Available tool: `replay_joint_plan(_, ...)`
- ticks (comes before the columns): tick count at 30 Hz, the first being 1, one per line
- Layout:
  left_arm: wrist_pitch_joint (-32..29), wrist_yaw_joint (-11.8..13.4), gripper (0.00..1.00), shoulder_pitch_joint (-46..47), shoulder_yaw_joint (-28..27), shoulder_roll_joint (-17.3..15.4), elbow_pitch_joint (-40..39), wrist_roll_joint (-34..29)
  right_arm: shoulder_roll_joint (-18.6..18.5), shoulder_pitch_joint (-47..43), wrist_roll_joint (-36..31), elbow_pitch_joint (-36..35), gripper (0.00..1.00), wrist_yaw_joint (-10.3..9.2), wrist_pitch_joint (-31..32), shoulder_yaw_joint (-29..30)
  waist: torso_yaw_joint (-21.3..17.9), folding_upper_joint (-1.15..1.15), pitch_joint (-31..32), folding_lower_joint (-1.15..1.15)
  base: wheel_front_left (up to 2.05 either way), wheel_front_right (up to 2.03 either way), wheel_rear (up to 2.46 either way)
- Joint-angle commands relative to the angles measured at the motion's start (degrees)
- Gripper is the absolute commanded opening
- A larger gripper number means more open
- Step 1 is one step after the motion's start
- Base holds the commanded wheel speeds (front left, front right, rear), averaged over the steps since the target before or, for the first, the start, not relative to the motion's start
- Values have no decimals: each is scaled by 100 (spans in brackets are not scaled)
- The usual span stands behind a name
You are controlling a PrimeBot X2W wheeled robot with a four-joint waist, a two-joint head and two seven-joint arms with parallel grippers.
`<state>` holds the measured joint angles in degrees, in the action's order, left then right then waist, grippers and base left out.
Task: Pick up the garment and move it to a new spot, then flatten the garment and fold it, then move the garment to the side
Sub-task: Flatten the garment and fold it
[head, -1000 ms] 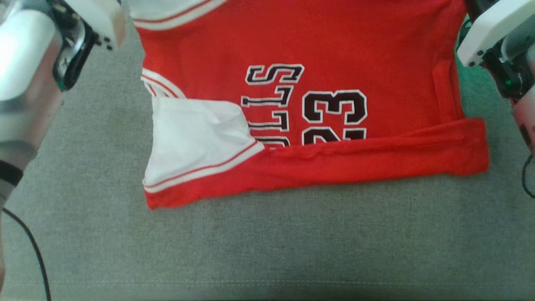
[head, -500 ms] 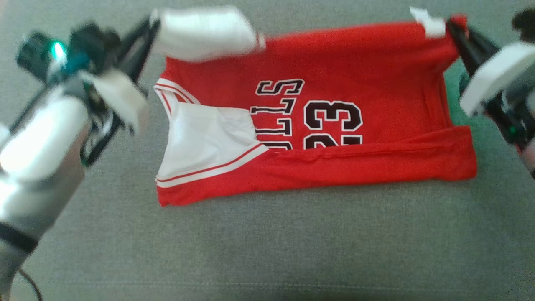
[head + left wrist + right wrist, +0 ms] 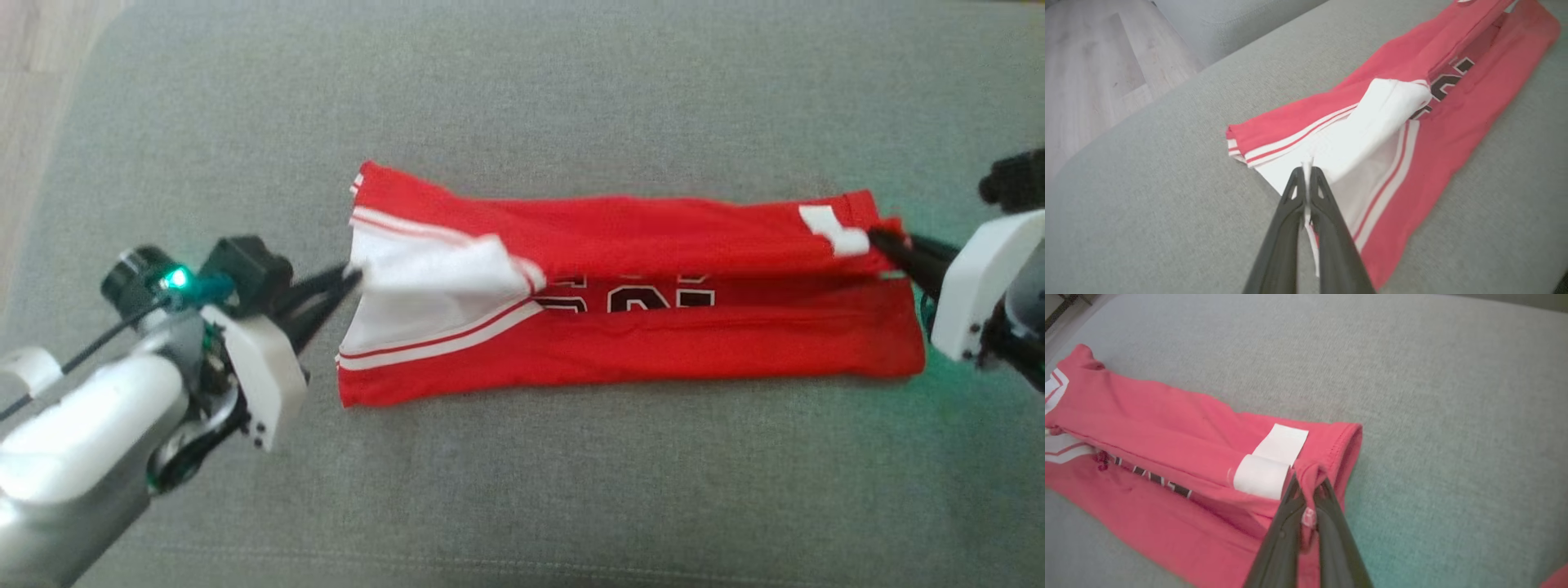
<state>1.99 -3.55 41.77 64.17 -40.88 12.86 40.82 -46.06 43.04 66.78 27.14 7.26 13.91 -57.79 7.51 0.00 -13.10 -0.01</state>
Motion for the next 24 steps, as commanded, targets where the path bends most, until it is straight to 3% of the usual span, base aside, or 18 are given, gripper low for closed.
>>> replay_joint_plan(1,-103,-3,0,140,-242,-328,-194,55,-284,-118,70,-151,0,23,68,-2,-12,0,51,1,0,0,0)
replay_joint_plan(8,-560,25,0,-117,-61,-547,-633,237,-503,-237,380,-461,0,23,648,-130,-88,0,189,1,0,0,0)
replay_joint_plan(16,-631,96,0,-277,133,-362,-500,194,-411,-364,360,-414,0,23,891,-265,-170,0,261,1,0,0,0)
replay_joint_plan(17,-632,107,10,-297,152,-327,-443,193,-372,-396,417,-340,83,23,903,-234,-189,0,273,1,0,0,0)
replay_joint_plan(18,-623,125,82,-314,166,-293,-391,188,-319,-425,501,-266,100,23,962,-203,-208,0,290,1,0,0,0)
replay_joint_plan(19,-591,173,100,-330,156,-257,-342,189,-274,-428,539,-249,100,23,979,-175,-225,0,306,1,0,0,0)
replay_joint_plan(24,-51,582,100,-477,-318,62,-156,633,-82,-405,607,-299,100,23,493,153,-318,0,399,1,0,0,0)
